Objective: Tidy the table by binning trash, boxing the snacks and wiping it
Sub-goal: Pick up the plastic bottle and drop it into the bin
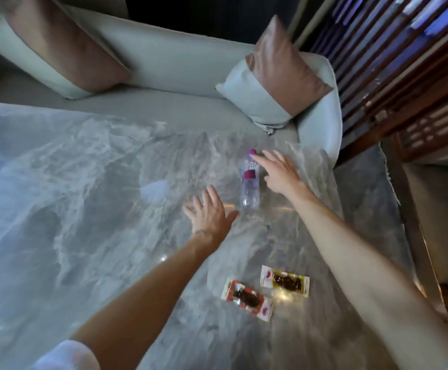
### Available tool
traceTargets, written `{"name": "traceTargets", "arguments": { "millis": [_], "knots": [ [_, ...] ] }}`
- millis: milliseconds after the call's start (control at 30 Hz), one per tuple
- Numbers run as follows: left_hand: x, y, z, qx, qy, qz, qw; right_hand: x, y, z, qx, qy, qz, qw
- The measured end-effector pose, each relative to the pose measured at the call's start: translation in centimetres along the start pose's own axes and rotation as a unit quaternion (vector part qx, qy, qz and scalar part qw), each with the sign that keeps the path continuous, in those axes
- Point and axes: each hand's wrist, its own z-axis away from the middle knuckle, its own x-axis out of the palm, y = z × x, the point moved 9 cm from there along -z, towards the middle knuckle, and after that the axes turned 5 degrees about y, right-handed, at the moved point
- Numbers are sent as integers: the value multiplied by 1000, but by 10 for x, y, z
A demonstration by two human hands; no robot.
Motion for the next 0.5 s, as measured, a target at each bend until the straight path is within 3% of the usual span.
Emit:
{"name": "traceTargets", "arguments": {
  "millis": [167,300,500],
  "knots": [
    [36,50,-37,8,-29,34,999,32,10,-49,-73,-41,34,996],
    [53,72,-57,46,-62,118,990,60,15,-59,-82,-65,35,994],
    [79,60,-54,39,-129,112,984,82,15,-29,-64,-40,-22,997]
  ]
}}
